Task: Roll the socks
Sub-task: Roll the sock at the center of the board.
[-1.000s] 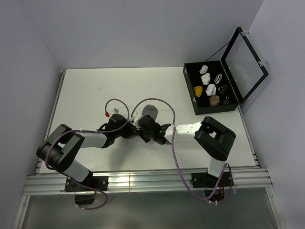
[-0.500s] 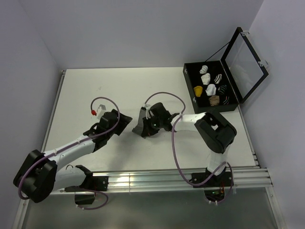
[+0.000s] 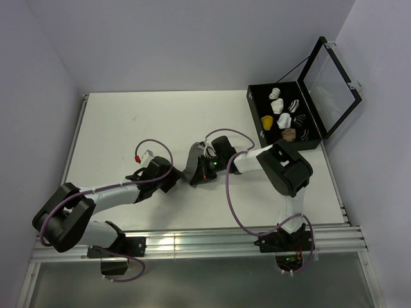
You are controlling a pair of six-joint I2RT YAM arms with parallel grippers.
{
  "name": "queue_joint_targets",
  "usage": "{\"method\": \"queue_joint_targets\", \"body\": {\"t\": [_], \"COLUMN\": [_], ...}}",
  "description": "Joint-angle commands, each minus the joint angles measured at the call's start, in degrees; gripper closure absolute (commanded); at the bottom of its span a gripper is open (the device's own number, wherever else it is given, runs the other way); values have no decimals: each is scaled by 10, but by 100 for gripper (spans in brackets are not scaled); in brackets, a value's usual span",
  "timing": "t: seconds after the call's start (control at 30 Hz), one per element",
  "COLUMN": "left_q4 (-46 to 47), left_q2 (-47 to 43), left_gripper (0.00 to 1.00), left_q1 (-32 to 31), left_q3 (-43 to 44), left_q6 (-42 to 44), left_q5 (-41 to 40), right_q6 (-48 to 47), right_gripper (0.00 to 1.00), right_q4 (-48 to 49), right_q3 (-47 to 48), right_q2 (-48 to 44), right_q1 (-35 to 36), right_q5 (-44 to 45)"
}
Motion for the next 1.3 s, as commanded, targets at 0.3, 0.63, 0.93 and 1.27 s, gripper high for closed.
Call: {"method": "queue_joint_targets", "body": {"t": [0.3,0.63,0.93,1.27], "left_q4": [17,2,-40,-84], "left_q2": [58,85,94,89], "left_gripper": [57,87,96,98], "left_q1": [-4,-5,-7,-13], "left_q3": [22,48,80,109], "left_q6": [9,40,79,115], "left_q5": [-5,3,3,1], "right_q6": [5,-65,-102,-124], "right_gripper": [100,72,62,63], "right_q4": [-7,-41,-120,-158], "right_q3": [-12,-20,20,119], "right_q2": [16,-59,-134,-30], "right_q1": [-5,-4,-13,-19], "right_q5": [-6,36,132,192]}}
